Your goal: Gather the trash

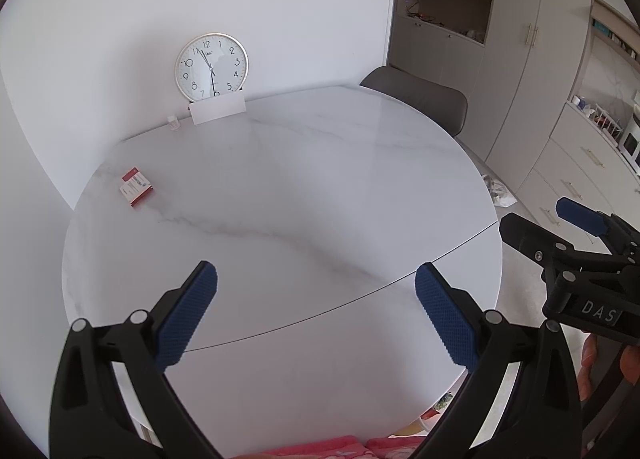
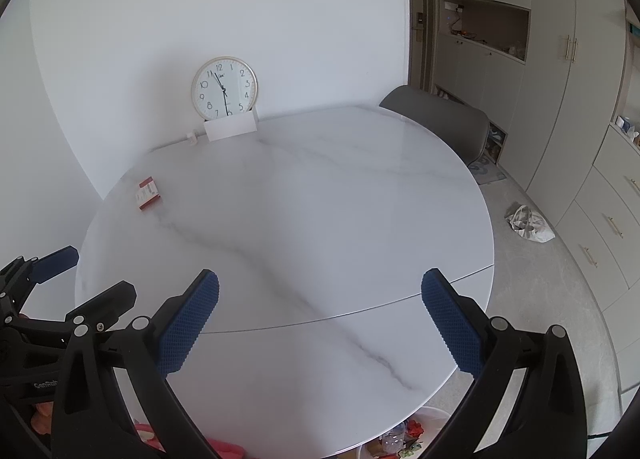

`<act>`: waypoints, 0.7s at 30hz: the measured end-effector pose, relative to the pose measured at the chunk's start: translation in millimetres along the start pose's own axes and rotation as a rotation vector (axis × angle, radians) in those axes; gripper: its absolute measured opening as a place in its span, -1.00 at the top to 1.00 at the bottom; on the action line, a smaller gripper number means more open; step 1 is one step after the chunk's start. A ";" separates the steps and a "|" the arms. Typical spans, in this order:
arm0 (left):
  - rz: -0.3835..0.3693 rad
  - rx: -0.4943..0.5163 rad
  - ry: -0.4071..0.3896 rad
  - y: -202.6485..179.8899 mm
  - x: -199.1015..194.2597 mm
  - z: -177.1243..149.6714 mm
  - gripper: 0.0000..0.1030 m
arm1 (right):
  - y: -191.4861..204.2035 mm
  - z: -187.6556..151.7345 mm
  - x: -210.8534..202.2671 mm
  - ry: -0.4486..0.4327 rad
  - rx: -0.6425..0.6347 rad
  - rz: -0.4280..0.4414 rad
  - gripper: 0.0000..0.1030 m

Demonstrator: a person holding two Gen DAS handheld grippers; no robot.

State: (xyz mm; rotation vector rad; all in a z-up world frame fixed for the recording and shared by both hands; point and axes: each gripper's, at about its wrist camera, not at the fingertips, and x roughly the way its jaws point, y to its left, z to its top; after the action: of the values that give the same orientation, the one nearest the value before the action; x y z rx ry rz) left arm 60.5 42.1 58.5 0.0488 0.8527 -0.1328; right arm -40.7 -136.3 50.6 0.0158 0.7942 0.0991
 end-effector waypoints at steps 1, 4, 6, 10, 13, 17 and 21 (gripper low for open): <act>0.000 0.001 -0.001 0.5 0.1 0.2 -0.85 | 0.0 0.3 0.2 0.000 -0.001 0.000 -0.95; -0.001 0.002 0.001 1.9 0.8 0.0 -0.85 | -1.7 -1.3 -0.2 0.001 -0.001 -0.001 -0.95; -0.002 0.004 0.002 2.7 1.8 0.8 -0.85 | -1.8 -1.1 -0.3 0.001 -0.002 -0.001 -0.95; -0.003 0.002 0.002 3.9 2.2 1.9 -0.85 | -2.2 -1.9 -0.3 0.002 -0.004 -0.001 -0.95; -0.010 0.004 0.004 4.1 3.7 3.1 -0.85 | -4.6 -4.3 -0.3 0.006 -0.009 -0.001 -0.95; -0.013 0.006 0.004 4.3 3.8 3.2 -0.85 | -5.4 -4.9 -0.5 0.006 -0.009 -0.001 -0.95; -0.013 0.005 0.006 4.6 4.1 3.3 -0.85 | -5.8 -5.5 -0.3 0.008 -0.010 -0.001 -0.95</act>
State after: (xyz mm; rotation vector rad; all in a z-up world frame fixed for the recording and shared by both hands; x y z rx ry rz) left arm 66.3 46.0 57.5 0.0483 0.8587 -0.1474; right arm -44.3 -142.2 46.6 0.0053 0.8013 0.1028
